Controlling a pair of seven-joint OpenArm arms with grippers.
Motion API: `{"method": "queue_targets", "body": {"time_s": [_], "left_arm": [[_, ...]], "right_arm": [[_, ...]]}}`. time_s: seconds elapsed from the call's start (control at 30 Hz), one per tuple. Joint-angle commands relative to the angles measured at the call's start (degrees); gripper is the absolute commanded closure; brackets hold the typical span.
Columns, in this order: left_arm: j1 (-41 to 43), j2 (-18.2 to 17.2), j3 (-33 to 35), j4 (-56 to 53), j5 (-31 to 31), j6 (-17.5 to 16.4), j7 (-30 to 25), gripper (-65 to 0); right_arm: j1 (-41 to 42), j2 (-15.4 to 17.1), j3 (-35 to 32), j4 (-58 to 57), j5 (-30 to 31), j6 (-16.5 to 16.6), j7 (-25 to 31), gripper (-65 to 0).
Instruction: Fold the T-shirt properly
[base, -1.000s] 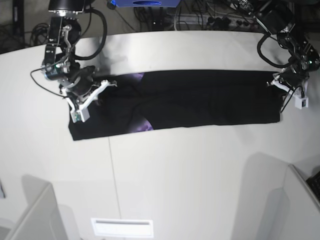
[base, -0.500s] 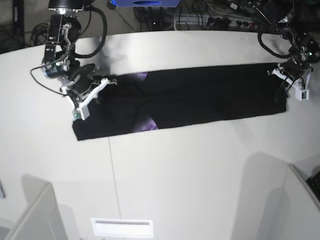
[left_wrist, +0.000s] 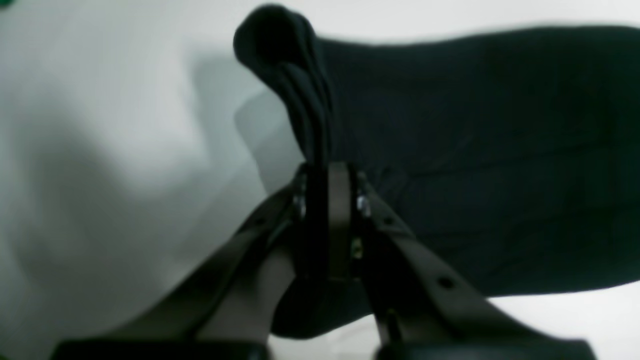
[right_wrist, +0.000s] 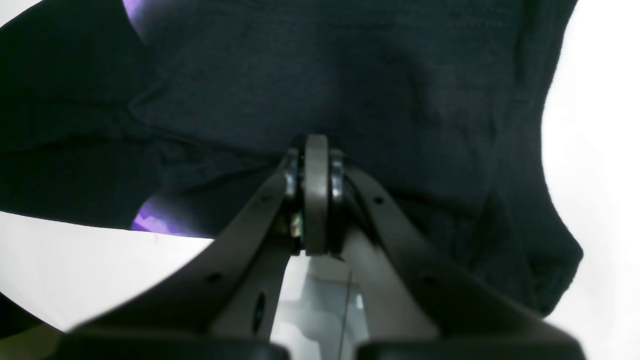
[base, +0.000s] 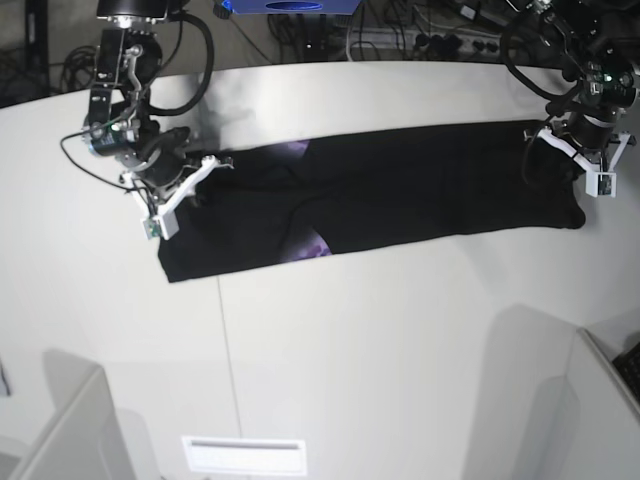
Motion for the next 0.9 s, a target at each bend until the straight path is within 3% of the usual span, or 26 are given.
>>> {"method": "queue_targets", "body": {"time_s": [0.0, 0.1, 0.37, 0.67, 0.87], "left_arm": [[-0.1, -0.7, 1.4, 1.8, -0.7, -0.3, -0.6, 0.0], [-0.1, -0.6, 5.1, 3.8, -0.7, -0.3, 2.5, 0.0], [-0.4, -0.5, 16.0, 4.7, -1.2, -0.1, 2.5, 0.0], [-0.8, 0.1, 28.9, 4.8, -1.2, 6.0, 2.3, 0.0], [-1.7, 2.2, 35.3, 4.8, -0.7, 7.7, 2.3, 0.0]], "right_arm": [[0.6, 0.3, 0.3, 1.2, 0.7, 0.4, 1.1, 0.0], [0.6, 0.3, 0.4, 1.2, 0.7, 0.4, 1.1, 0.0], [0.6, 0.2, 2.3, 1.1, 0.7, 0.4, 1.1, 0.0], [0.8, -0.6, 6.7, 0.8, 0.7, 0.5, 1.0, 0.0], [0.7, -0.5, 6.7, 0.8, 0.7, 0.5, 1.0, 0.0]]}}
